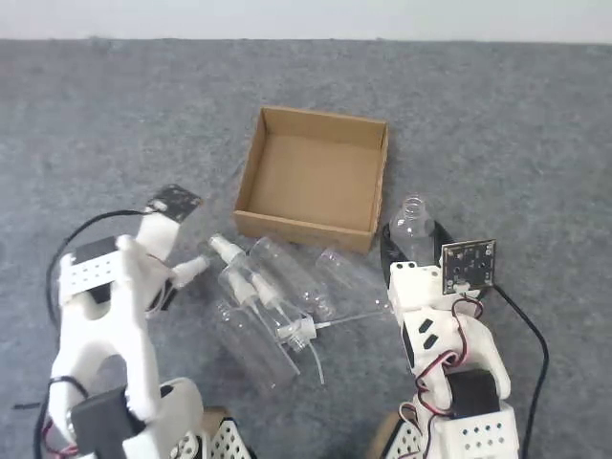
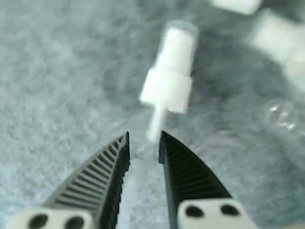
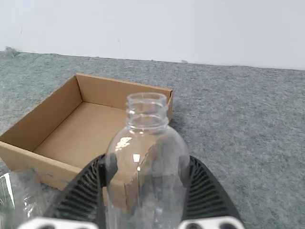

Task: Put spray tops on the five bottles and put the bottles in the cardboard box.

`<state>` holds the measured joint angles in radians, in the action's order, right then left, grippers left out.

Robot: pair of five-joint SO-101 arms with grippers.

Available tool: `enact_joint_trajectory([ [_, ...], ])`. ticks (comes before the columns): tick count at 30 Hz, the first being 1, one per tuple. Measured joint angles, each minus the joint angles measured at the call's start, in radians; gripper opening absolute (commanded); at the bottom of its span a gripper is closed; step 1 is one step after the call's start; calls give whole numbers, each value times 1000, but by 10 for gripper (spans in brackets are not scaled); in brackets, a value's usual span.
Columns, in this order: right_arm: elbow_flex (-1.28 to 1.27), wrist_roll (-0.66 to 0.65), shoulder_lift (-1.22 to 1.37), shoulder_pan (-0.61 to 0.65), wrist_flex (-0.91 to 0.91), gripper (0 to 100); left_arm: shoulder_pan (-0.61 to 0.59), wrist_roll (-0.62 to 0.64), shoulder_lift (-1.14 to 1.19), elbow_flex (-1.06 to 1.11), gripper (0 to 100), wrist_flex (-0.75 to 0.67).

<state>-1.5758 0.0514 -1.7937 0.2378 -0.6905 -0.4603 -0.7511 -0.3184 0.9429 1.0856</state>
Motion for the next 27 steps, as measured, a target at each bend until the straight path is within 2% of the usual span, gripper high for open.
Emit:
enact_joint_trajectory([
  [8,0,0,0,0,0,6,-127,-64,0,-2,100,5],
  [13,0,0,0,0,0,6,-157,-64,0,-2,207,5],
  [16,0,0,0,0,0,6,-161,-64,0,-11,222,20],
  [19,0,0,0,0,0,6,-160,-64,0,-78,221,103],
  [25,0,0,0,0,0,6,-161,-64,0,-272,221,391],
  [27,0,0,0,0,0,6,-161,-64,0,-315,222,416],
])
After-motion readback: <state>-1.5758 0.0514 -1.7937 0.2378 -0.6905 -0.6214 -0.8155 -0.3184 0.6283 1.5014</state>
